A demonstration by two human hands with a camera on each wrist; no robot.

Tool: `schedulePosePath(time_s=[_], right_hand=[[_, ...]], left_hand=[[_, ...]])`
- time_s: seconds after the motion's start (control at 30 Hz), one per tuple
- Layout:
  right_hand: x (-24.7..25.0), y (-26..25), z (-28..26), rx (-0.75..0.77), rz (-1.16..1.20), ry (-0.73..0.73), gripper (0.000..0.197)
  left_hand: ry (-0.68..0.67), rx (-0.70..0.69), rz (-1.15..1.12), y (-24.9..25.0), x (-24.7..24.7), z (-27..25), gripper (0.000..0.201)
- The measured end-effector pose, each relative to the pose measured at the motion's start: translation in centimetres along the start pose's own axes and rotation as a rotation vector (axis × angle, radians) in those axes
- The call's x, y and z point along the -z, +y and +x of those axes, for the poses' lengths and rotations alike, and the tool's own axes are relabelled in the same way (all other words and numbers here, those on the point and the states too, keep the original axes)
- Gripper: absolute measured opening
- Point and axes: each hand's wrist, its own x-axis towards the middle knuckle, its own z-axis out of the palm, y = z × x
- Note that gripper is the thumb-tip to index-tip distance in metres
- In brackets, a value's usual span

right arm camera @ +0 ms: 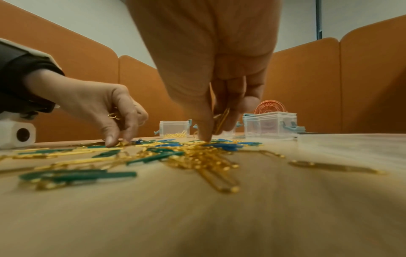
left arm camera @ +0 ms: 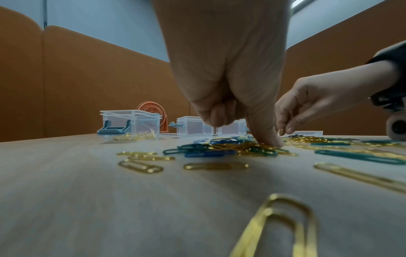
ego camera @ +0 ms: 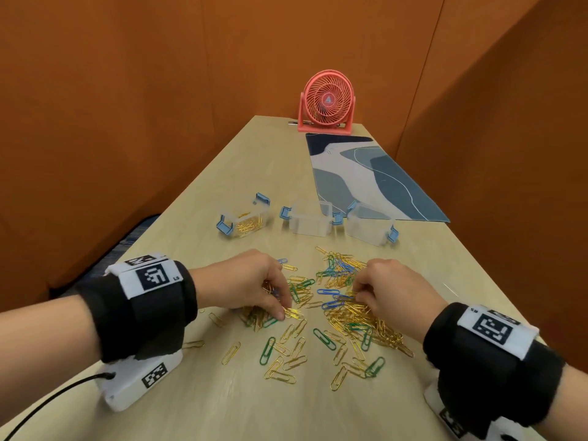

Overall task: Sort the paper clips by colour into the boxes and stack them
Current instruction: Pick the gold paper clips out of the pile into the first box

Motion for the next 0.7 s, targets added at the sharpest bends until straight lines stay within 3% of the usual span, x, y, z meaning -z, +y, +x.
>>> schedulePosePath(time_s=[0.13, 0.2, 0.4, 0.57, 0.7], right_hand=[[0.1, 1.2, 0.0, -0.037, 0.096, 0.053, 0.014], [0.4, 1.1, -0.2, 0.0, 0.174, 0.091, 0.011], [1.1, -0.4, -0.9, 0.325, 0.325, 0.049, 0.006], [1.9, -1.6, -0.4, 0.318, 0.698, 0.198, 0.008], [2.1, -1.7, 0.0, 0.271, 0.77, 0.121, 0.014]], left_hand=[[-0.027, 0.014, 0.063, 0.3, 0.1, -0.4, 0.015], [0.004, 0.065, -0.015, 0.6, 0.6, -0.5, 0.014], [-0.015, 0.347, -1.04, 2.4, 1.0, 0.4, 0.023], [-0.212, 0.404, -1.227, 4.6, -0.3, 1.6, 0.034], [-0.244, 0.395, -1.418, 5.5, -0.9, 2.4, 0.045]])
